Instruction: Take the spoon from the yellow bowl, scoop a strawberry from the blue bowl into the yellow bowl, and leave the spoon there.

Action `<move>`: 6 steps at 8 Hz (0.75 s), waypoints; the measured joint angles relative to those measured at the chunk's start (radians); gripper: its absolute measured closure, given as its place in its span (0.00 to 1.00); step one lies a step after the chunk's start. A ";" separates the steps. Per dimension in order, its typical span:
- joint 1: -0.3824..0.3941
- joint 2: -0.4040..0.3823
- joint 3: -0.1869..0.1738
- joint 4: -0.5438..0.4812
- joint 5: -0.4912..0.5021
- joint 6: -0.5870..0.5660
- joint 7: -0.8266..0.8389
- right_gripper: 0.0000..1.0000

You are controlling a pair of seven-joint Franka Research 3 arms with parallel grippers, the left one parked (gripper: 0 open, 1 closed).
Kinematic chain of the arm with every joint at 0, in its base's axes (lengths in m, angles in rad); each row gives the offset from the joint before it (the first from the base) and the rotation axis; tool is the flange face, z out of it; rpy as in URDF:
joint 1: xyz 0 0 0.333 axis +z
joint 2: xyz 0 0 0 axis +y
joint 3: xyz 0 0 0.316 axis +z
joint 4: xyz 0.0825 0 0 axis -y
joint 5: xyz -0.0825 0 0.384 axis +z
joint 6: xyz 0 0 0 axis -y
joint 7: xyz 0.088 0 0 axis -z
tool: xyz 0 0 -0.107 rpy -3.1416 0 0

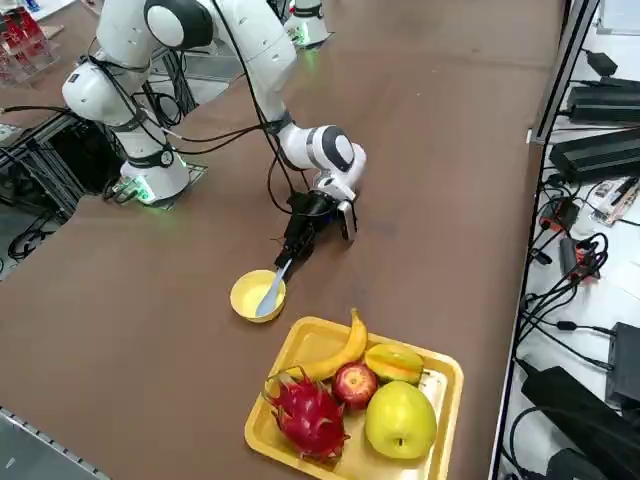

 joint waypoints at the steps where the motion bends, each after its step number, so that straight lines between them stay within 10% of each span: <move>1: 0.000 0.000 0.000 0.003 0.002 0.001 0.000 0.89; 6: 0.003 -0.027 0.004 0.065 0.069 -0.002 0.002 0.89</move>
